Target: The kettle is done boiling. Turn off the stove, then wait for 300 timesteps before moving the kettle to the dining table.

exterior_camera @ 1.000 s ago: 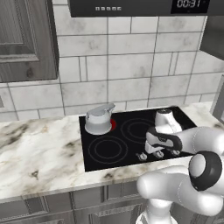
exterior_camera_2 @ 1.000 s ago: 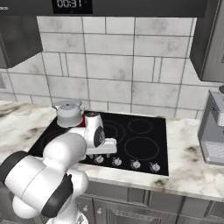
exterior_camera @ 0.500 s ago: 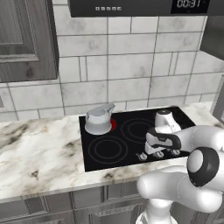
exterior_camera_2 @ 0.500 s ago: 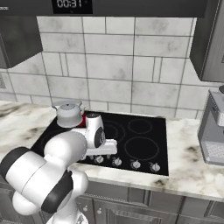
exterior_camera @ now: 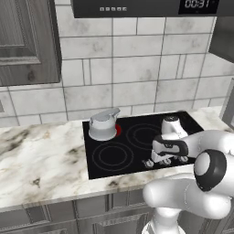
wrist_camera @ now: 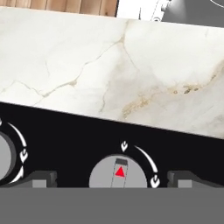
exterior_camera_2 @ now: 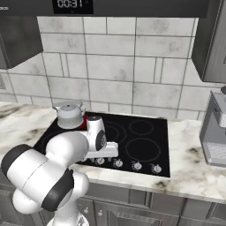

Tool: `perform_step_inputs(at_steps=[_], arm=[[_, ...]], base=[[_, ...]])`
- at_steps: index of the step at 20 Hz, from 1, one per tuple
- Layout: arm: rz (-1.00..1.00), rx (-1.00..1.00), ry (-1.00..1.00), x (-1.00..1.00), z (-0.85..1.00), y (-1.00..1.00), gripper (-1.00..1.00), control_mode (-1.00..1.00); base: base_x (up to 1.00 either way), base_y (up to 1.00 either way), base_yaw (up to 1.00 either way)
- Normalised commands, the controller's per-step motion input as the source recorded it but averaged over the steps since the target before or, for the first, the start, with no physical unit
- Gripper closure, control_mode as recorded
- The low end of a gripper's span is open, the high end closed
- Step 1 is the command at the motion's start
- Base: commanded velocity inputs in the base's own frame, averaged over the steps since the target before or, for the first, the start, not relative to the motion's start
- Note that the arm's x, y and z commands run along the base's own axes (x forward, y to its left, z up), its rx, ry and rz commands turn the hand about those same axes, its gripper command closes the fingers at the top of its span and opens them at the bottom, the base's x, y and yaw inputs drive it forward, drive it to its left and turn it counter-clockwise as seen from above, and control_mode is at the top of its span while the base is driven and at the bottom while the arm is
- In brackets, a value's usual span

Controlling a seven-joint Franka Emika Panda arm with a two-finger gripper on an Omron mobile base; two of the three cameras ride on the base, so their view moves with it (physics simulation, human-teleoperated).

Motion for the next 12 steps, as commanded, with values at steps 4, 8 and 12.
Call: perform_step_inputs(at_steps=[4,8,12], arm=[[0.0,0.0,0.0,0.0,-0.1,0.0,-1.0,-1.0],[0.0,0.01,0.0,0.0,-0.04,0.0,-1.0,-1.0],[0.0,0.0,0.0,-0.03,-0.12,0.0,1.0,-1.0]], base=[[0.0,0.0,0.0],[0.0,0.0,0.0],[0.0,0.0,0.0]])
